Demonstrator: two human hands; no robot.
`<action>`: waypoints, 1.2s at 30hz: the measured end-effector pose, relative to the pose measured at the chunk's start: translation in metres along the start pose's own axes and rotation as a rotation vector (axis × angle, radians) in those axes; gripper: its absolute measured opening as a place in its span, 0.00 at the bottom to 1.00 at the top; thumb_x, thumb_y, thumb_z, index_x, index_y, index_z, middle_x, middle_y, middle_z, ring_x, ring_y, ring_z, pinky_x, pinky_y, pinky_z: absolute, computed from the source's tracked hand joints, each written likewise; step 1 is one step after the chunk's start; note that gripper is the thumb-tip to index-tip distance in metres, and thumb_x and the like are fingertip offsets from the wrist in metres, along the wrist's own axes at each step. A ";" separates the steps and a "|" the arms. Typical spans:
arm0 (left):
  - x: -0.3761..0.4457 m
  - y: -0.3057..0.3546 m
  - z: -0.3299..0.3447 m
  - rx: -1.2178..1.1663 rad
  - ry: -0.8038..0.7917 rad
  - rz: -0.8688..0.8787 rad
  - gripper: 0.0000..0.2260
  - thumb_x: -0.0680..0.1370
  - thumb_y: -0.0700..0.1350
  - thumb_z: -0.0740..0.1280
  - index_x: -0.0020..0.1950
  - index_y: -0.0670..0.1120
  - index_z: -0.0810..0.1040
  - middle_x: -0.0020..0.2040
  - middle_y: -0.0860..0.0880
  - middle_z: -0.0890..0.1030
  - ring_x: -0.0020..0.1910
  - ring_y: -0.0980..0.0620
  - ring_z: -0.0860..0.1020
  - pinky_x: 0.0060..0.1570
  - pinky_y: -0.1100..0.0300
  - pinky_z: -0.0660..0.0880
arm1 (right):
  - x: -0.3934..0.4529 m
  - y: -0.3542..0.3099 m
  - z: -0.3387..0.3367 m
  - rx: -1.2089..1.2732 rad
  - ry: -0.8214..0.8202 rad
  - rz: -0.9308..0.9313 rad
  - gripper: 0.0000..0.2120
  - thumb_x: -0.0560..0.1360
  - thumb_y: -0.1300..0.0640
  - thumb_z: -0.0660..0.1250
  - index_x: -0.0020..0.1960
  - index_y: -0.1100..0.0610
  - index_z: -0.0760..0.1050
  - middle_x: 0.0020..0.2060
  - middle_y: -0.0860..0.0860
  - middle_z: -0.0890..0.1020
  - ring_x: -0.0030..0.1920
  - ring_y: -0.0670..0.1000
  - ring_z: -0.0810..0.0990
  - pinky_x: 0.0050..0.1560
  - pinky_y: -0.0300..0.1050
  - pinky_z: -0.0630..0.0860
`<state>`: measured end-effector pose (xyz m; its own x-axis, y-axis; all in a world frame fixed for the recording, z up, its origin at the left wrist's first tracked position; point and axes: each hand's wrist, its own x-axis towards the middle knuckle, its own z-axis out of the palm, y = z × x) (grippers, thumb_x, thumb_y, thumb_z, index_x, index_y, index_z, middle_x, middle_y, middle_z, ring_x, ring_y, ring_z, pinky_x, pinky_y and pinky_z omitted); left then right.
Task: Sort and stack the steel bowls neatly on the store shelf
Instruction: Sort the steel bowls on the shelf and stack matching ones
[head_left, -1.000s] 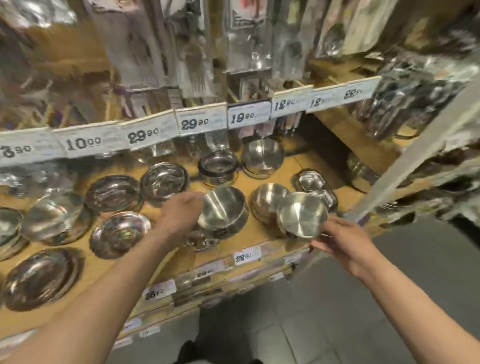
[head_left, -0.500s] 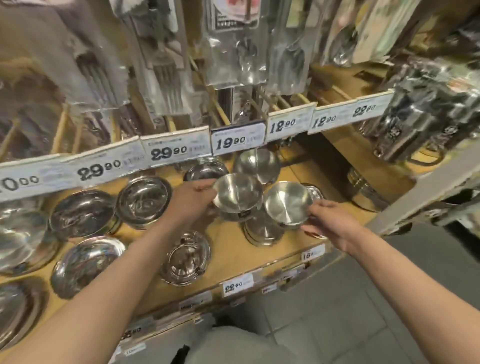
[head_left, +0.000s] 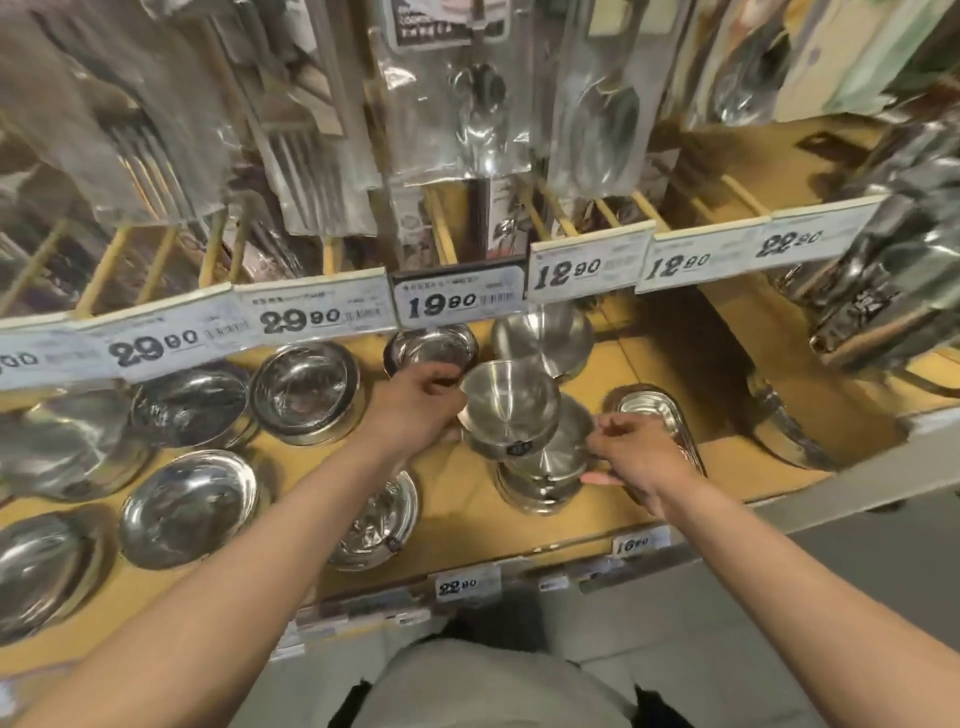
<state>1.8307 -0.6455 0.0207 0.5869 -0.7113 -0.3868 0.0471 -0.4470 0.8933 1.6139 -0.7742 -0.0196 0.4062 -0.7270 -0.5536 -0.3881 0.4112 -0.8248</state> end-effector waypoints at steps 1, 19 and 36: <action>-0.003 0.000 0.004 0.020 0.020 0.000 0.15 0.78 0.37 0.70 0.64 0.45 0.79 0.46 0.47 0.81 0.33 0.57 0.83 0.37 0.60 0.83 | 0.000 0.000 -0.001 0.001 -0.007 -0.015 0.07 0.77 0.69 0.69 0.47 0.59 0.80 0.46 0.55 0.84 0.49 0.53 0.85 0.39 0.46 0.86; -0.021 -0.019 0.067 0.143 0.210 0.026 0.07 0.80 0.42 0.67 0.46 0.45 0.84 0.44 0.46 0.85 0.46 0.44 0.84 0.51 0.45 0.82 | 0.014 0.008 -0.019 -0.106 -0.150 -0.058 0.11 0.83 0.61 0.63 0.47 0.55 0.84 0.45 0.55 0.88 0.45 0.50 0.88 0.41 0.43 0.85; -0.031 -0.027 0.068 0.356 0.194 0.063 0.05 0.77 0.46 0.71 0.44 0.45 0.79 0.44 0.47 0.83 0.47 0.45 0.82 0.50 0.53 0.79 | 0.004 -0.008 -0.018 -0.251 -0.158 -0.339 0.17 0.74 0.65 0.72 0.43 0.41 0.82 0.30 0.44 0.82 0.33 0.40 0.83 0.33 0.34 0.80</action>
<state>1.7559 -0.6483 -0.0071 0.7229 -0.6427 -0.2534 -0.2563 -0.5901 0.7655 1.6041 -0.7903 -0.0135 0.6588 -0.6969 -0.2834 -0.3920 0.0035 -0.9199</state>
